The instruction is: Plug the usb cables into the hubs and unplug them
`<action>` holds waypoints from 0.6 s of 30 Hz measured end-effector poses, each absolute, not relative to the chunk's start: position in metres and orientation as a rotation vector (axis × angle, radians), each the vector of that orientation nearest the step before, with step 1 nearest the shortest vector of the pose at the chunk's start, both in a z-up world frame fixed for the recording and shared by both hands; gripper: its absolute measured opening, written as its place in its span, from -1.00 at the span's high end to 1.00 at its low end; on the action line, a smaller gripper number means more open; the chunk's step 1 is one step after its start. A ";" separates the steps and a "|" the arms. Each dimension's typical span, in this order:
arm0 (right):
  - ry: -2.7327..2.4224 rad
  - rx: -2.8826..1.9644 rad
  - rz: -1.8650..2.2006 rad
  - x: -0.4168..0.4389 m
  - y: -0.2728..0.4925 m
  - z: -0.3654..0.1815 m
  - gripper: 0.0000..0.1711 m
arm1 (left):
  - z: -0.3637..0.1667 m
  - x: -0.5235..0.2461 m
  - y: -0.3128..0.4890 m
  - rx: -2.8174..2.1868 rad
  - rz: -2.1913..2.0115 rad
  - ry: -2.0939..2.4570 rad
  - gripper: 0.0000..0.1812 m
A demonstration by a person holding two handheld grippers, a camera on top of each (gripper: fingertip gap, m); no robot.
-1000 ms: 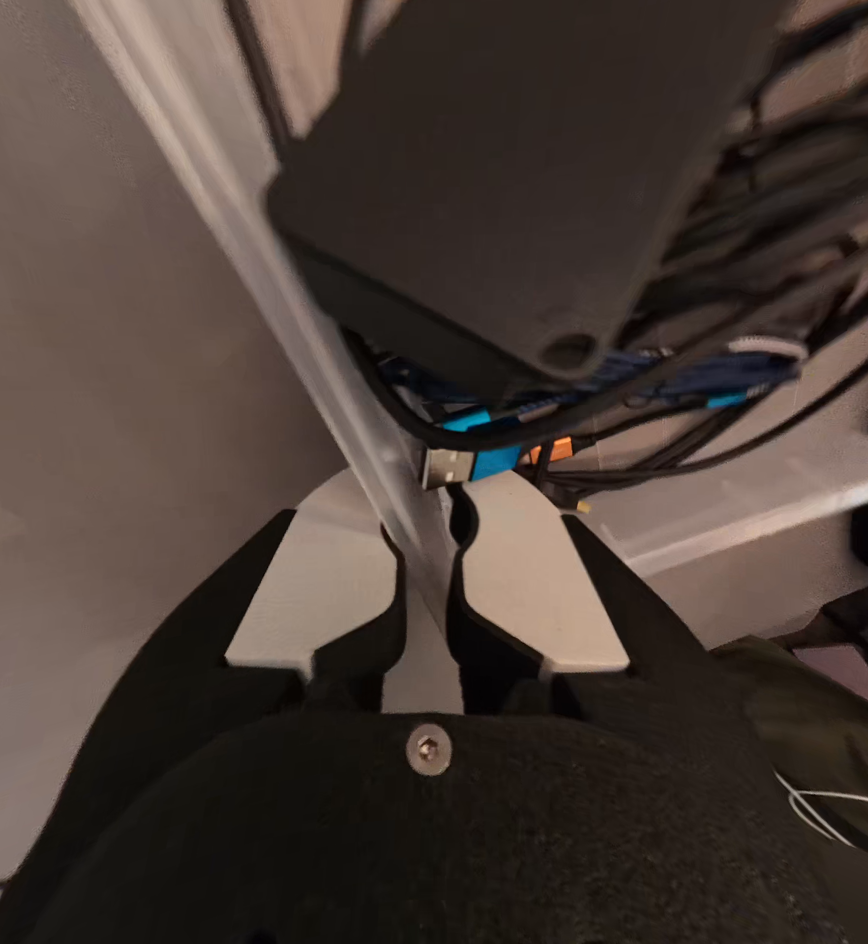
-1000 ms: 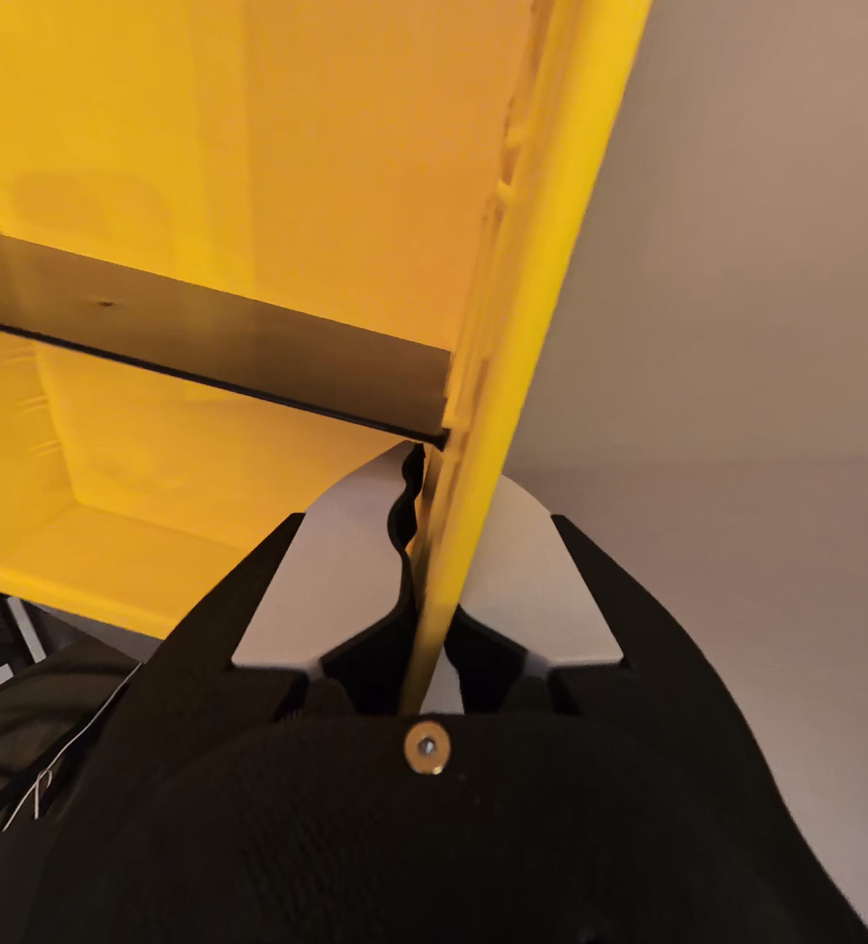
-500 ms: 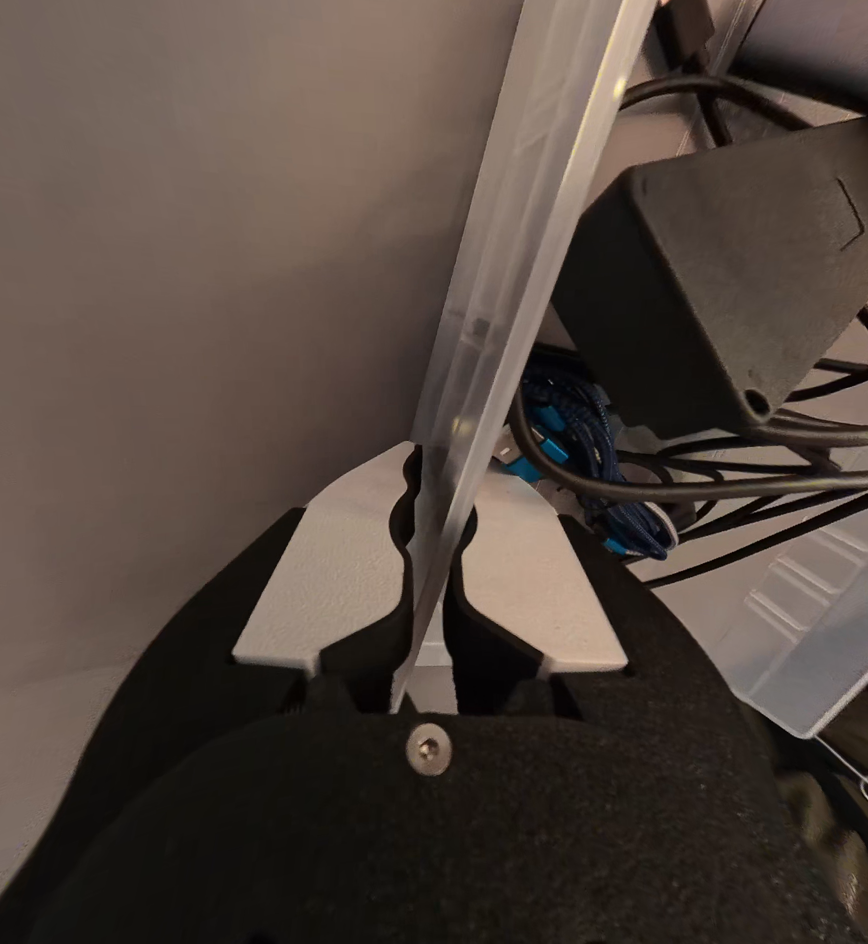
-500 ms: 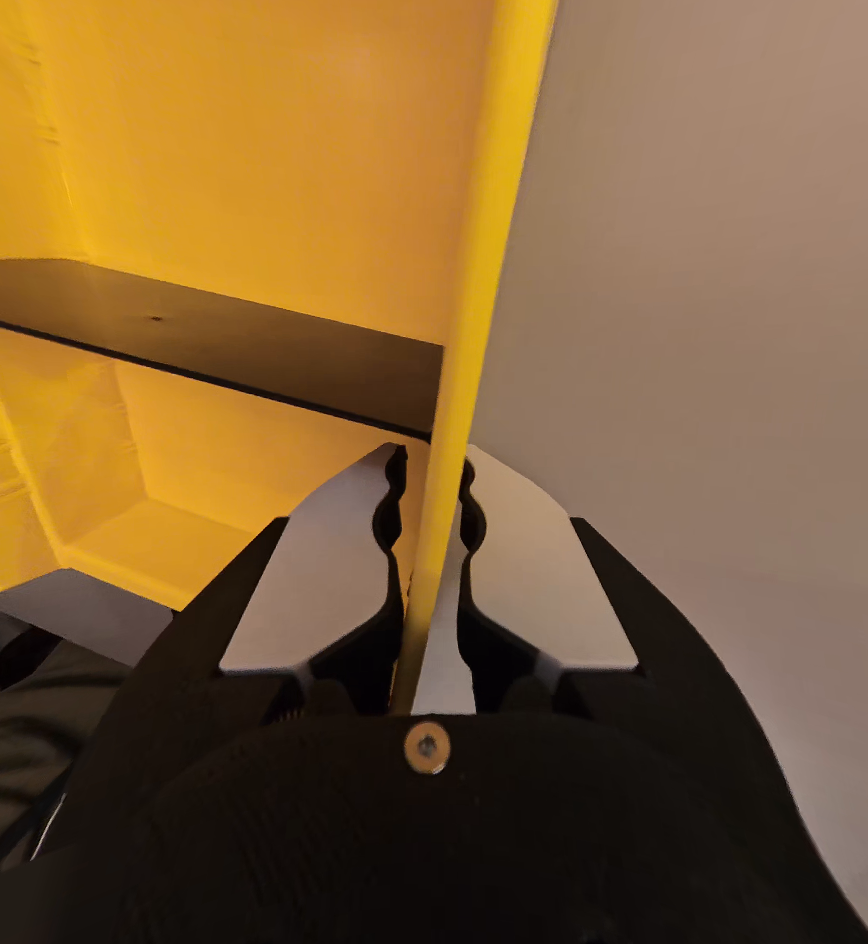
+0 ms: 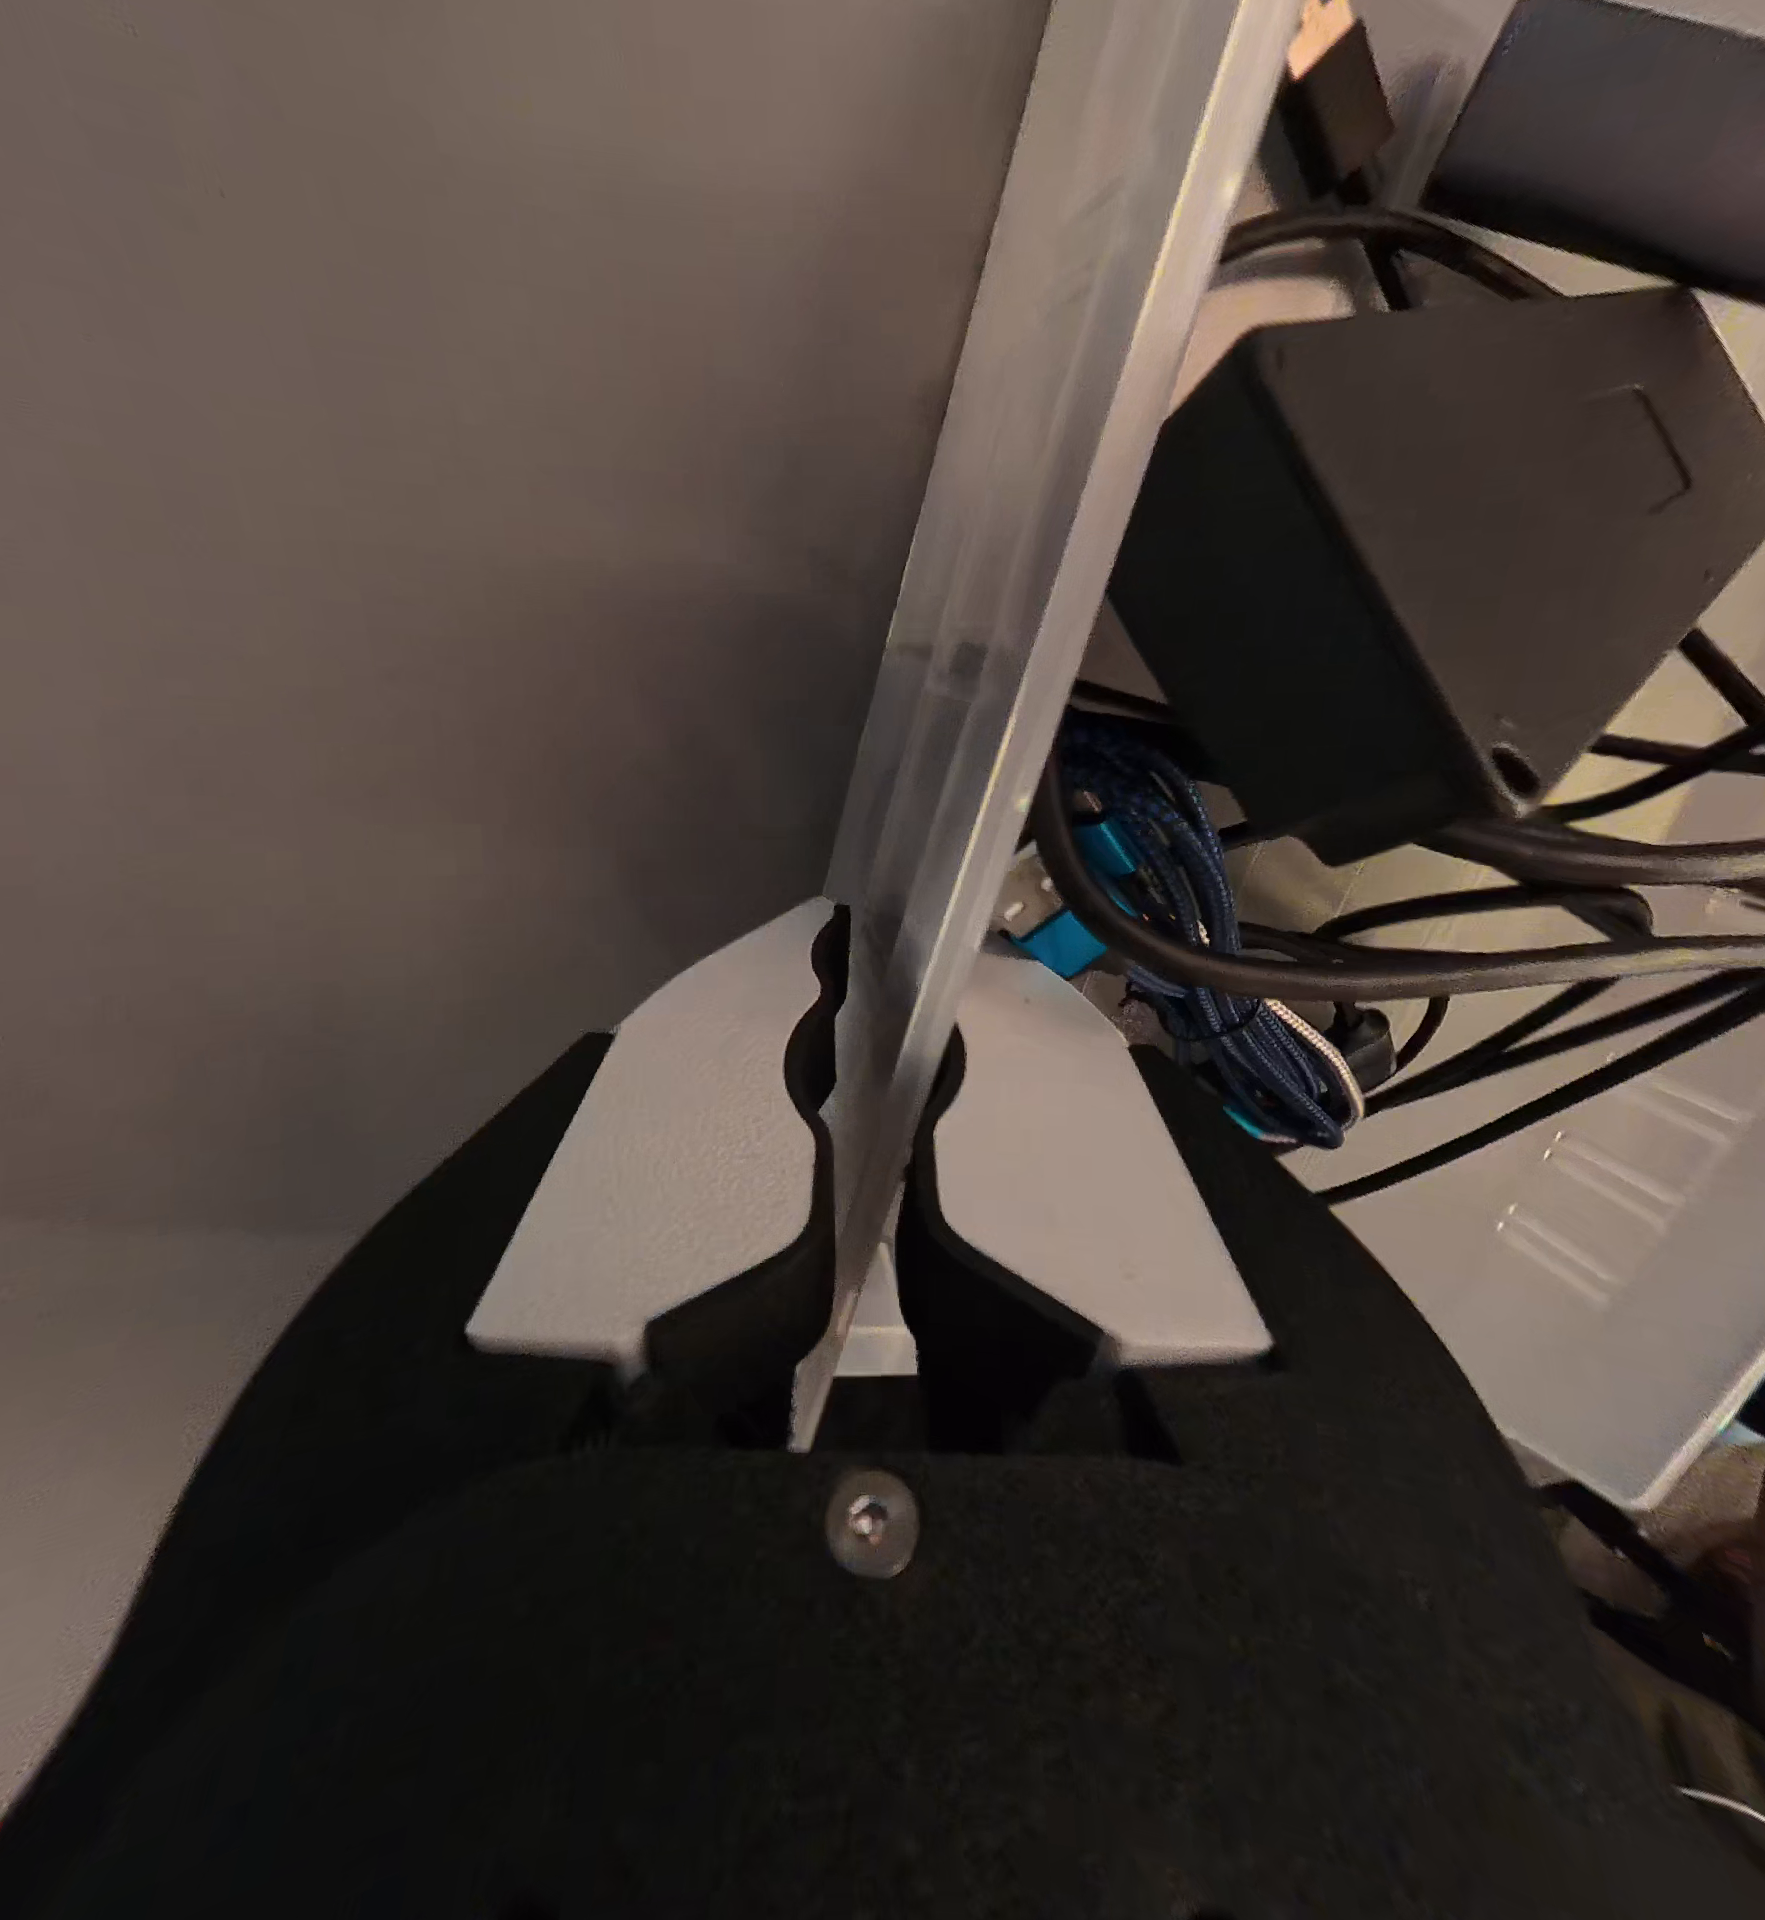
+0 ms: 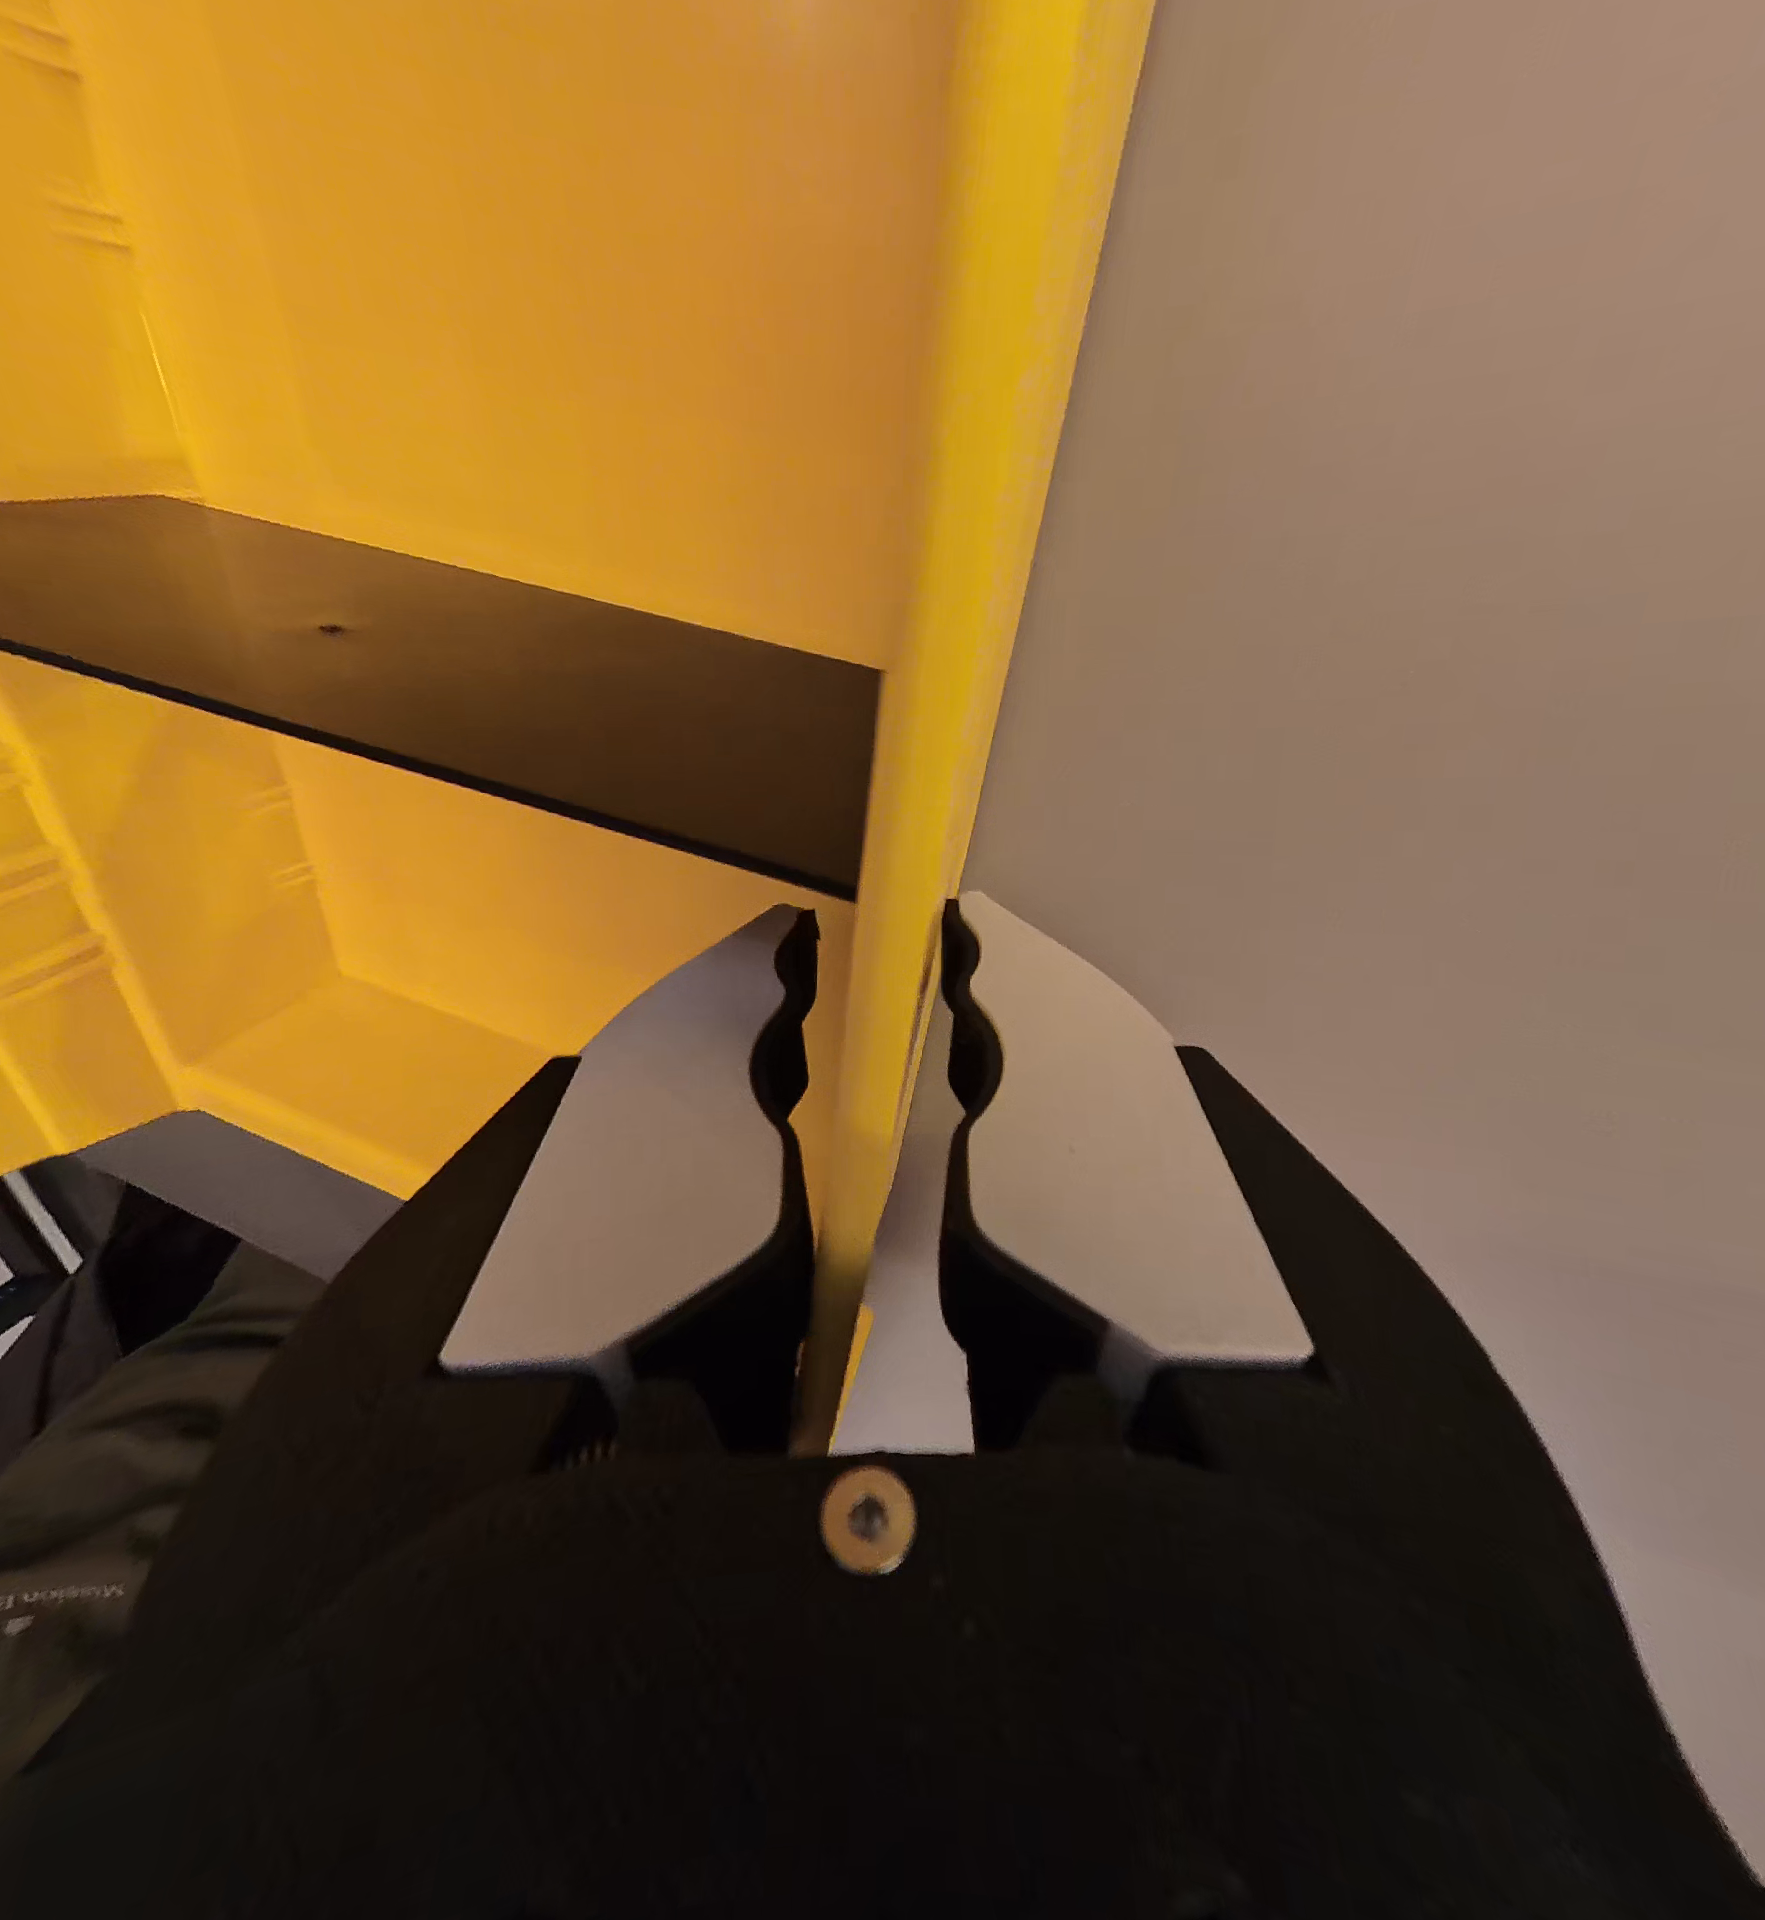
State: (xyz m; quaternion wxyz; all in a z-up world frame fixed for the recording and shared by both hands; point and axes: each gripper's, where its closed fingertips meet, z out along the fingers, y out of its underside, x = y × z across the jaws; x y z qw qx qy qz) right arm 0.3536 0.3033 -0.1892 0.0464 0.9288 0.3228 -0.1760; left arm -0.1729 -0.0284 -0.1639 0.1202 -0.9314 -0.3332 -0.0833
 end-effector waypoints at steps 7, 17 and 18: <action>0.919 2.840 -0.511 0.370 0.300 -0.189 0.70 | -0.163 -0.174 -0.031 -2.634 -0.354 -1.075 0.88; 0.863 2.847 -0.499 0.347 0.305 -0.190 0.72 | -0.163 -0.204 -0.033 -2.573 -0.322 -1.154 0.87; 0.854 2.847 -0.507 0.347 0.305 -0.189 0.72 | -0.163 -0.204 -0.033 -2.562 -0.329 -1.166 0.87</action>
